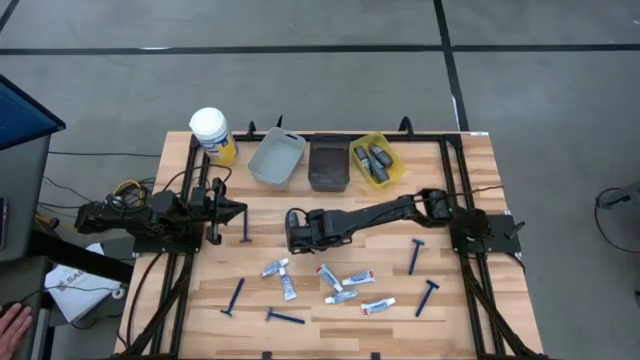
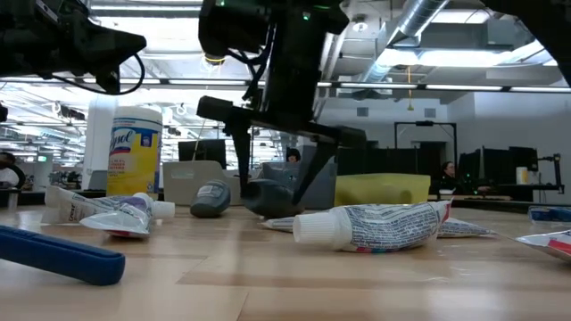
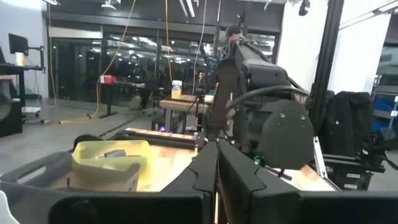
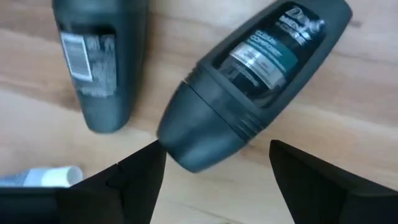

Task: Pick & Place Travel size toiletries
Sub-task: Put the deodorant into the yellow bin

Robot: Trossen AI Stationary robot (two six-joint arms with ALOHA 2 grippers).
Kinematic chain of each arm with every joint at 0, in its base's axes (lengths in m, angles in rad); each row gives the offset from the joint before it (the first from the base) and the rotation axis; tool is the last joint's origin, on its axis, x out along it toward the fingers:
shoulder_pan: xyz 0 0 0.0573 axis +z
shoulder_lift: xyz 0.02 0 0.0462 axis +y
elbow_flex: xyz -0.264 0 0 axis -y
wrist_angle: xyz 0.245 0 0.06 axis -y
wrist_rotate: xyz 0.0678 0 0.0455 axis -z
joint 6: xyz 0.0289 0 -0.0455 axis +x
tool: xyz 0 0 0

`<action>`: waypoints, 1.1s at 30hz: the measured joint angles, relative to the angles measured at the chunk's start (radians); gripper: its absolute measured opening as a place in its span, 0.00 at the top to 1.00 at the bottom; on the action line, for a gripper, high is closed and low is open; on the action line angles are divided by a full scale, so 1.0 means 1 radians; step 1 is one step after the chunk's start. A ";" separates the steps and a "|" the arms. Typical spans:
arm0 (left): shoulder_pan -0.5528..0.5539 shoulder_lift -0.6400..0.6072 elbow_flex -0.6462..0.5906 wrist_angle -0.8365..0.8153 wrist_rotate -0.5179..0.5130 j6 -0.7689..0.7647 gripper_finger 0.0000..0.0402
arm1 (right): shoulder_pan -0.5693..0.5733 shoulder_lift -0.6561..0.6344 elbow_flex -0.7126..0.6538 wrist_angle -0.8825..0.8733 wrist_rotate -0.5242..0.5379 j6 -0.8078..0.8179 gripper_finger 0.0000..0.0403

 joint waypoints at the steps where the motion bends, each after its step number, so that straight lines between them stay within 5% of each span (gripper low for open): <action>1: 0.000 0.000 0.000 0.000 0.000 0.000 0.98 | -0.003 0.000 0.001 0.003 0.000 0.000 0.31; 33: 0.000 0.000 0.000 -0.154 0.002 0.000 0.98 | -0.140 -0.034 -0.003 -0.061 -0.106 0.058 0.31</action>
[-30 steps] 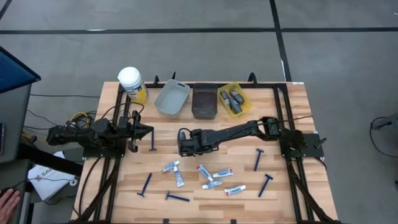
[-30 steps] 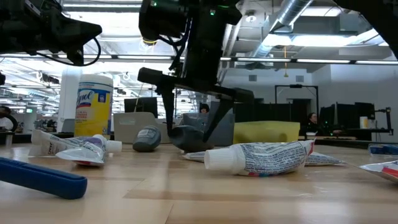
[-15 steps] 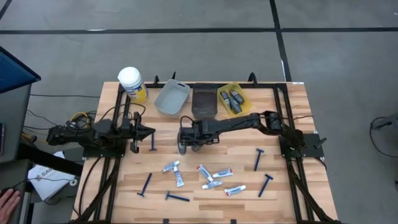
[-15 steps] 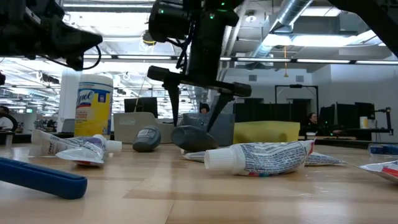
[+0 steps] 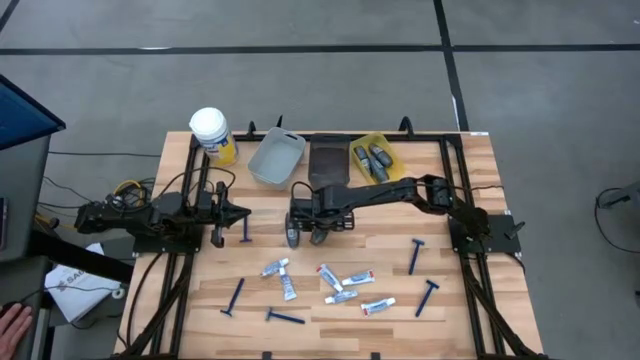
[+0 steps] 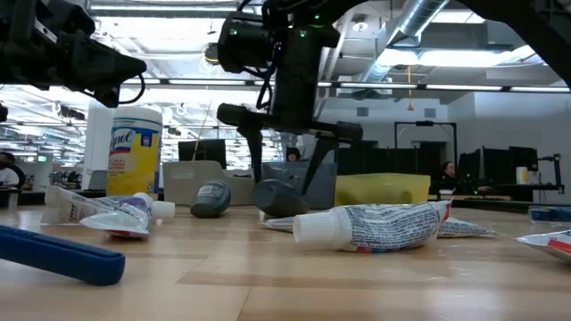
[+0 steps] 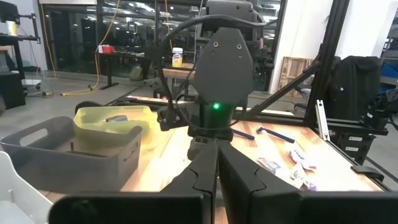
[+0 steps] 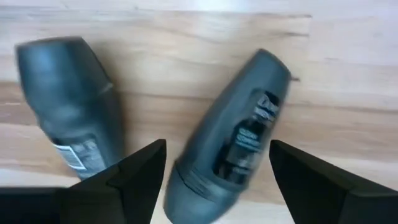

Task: Pick & Place Travel size toiletries
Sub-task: Put the deodorant into the yellow bin

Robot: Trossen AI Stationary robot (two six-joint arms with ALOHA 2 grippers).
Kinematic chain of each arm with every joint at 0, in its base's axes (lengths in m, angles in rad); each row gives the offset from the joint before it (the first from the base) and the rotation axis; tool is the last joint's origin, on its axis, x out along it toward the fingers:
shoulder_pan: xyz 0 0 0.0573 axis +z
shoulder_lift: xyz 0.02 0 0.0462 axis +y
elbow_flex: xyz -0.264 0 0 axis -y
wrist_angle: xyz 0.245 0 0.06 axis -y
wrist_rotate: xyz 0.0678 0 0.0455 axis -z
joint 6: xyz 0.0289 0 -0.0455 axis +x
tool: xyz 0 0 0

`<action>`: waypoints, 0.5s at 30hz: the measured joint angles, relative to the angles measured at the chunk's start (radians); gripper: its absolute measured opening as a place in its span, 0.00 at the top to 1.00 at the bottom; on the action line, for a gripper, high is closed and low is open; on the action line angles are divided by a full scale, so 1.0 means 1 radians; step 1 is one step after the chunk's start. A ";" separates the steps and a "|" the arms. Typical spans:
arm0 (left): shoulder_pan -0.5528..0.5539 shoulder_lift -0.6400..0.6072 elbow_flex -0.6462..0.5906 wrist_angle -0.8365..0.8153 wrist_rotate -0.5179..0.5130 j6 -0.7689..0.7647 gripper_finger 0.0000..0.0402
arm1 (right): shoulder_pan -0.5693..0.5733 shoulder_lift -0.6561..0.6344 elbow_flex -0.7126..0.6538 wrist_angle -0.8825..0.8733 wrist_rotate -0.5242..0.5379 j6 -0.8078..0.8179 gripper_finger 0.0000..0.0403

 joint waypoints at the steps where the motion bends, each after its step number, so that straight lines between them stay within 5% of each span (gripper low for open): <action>1: 0.000 0.000 0.000 0.000 0.000 0.000 0.98 | 0.001 0.000 -0.007 -0.005 0.000 0.002 0.31; 15: 0.000 0.000 0.000 -0.002 -0.001 0.000 0.98 | 0.001 0.000 -0.015 -0.045 0.000 -0.012 0.32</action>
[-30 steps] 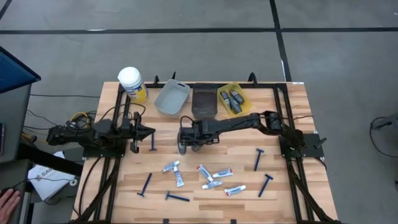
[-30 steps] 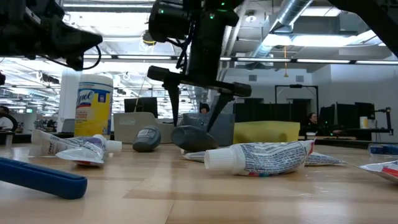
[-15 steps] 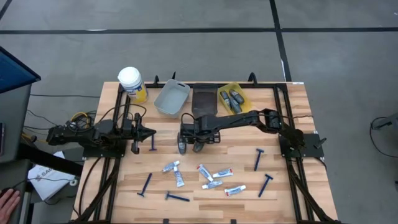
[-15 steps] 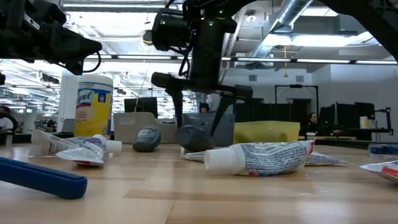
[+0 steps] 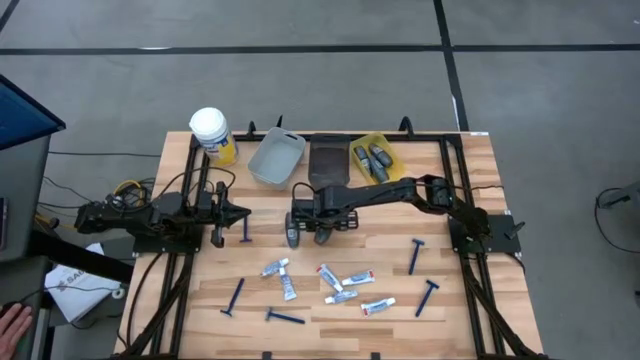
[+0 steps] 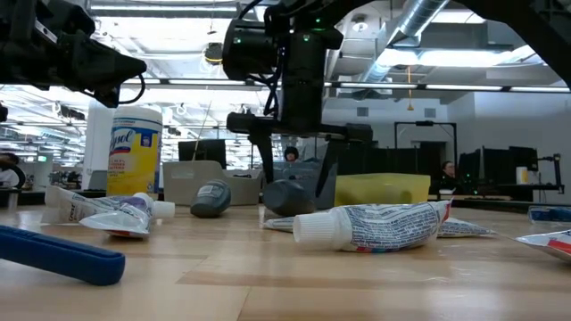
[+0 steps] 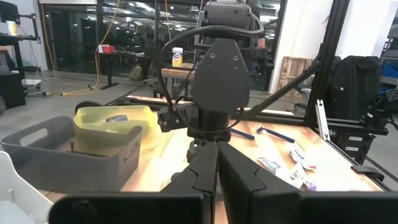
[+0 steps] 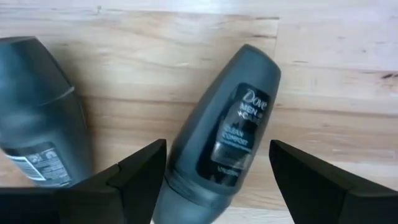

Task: Pick & Place Travel size toiletries
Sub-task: Put the deodorant into the yellow bin

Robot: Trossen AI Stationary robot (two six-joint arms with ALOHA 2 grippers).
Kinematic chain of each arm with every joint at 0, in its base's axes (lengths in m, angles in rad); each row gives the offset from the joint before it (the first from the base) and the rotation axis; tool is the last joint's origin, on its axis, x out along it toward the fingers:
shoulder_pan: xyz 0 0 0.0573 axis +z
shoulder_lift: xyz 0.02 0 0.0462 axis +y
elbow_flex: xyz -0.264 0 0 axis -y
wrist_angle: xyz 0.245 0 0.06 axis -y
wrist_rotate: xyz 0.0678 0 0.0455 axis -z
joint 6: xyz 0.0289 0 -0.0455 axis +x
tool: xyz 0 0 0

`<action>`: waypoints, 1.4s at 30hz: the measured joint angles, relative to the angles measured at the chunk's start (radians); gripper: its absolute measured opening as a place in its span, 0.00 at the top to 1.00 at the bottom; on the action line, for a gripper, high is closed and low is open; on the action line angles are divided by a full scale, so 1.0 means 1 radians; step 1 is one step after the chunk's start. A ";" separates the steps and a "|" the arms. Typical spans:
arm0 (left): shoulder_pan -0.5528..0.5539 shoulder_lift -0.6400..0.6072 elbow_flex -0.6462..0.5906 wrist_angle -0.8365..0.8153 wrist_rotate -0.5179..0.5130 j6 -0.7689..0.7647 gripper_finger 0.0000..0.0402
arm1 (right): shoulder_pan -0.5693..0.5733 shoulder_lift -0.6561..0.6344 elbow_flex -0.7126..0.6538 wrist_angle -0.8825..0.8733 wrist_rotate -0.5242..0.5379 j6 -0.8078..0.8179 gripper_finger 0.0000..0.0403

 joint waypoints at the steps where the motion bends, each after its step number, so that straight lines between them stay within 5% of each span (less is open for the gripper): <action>1: 0.000 0.000 0.000 0.000 0.000 0.000 0.98 | 0.000 0.000 0.000 0.003 0.000 -0.007 0.32; 18: 0.000 0.000 0.000 -0.001 -0.001 0.000 0.98 | 0.017 -0.001 -0.107 0.133 -0.041 0.009 0.32; 26: 0.000 0.000 0.000 -0.001 -0.001 0.000 0.98 | 0.010 -0.001 -0.108 0.124 -0.054 -0.029 0.51; 42: 0.000 0.000 0.000 0.000 -0.001 0.000 0.98 | -0.021 -0.037 -0.107 0.095 -0.105 -0.181 0.51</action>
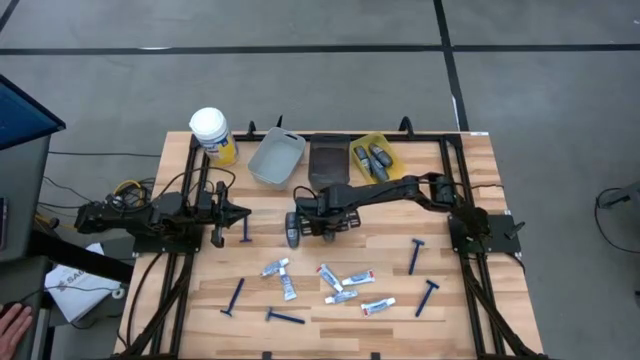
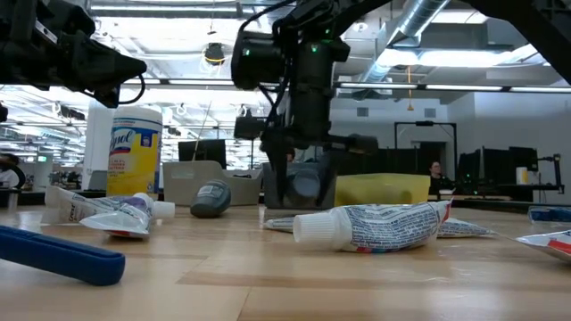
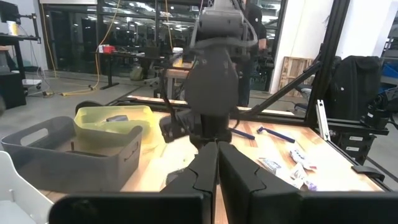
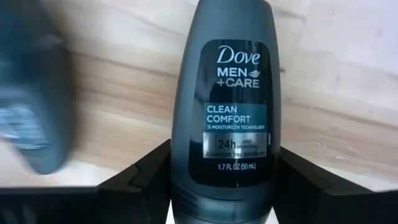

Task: Pick & Place Travel size toiletries
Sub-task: Put the deodorant into the yellow bin

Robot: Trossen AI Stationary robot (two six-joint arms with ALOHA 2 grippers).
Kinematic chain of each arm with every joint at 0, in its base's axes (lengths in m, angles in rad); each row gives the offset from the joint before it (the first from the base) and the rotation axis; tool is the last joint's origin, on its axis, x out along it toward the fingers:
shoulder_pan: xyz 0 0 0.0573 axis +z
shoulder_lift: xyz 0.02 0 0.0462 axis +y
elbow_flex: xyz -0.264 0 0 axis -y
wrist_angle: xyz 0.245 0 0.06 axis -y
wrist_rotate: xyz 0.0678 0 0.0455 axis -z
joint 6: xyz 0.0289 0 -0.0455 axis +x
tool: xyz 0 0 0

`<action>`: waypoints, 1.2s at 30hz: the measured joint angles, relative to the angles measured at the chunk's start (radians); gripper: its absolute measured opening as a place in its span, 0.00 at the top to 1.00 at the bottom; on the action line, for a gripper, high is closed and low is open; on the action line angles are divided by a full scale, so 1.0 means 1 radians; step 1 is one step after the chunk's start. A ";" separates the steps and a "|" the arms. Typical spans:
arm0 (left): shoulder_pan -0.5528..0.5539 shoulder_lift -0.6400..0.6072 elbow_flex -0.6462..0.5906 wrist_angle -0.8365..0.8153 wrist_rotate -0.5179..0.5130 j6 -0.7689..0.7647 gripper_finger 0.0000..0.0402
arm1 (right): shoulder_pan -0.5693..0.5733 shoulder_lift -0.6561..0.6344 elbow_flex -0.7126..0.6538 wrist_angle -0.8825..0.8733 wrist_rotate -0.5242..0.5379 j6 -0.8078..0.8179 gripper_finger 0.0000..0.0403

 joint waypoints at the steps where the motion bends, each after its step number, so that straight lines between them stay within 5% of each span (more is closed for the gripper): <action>1: 0.000 0.000 0.000 0.000 0.000 0.000 0.98 | -0.005 -0.009 0.000 -0.003 0.000 -0.009 0.51; 19: 0.000 0.000 0.000 0.001 0.000 0.000 0.98 | -0.296 -0.312 -0.001 -0.196 0.162 -0.343 0.50; 36: 0.000 0.000 0.000 0.002 0.000 0.000 0.98 | -0.582 -0.289 -0.008 -0.271 0.169 -0.846 0.50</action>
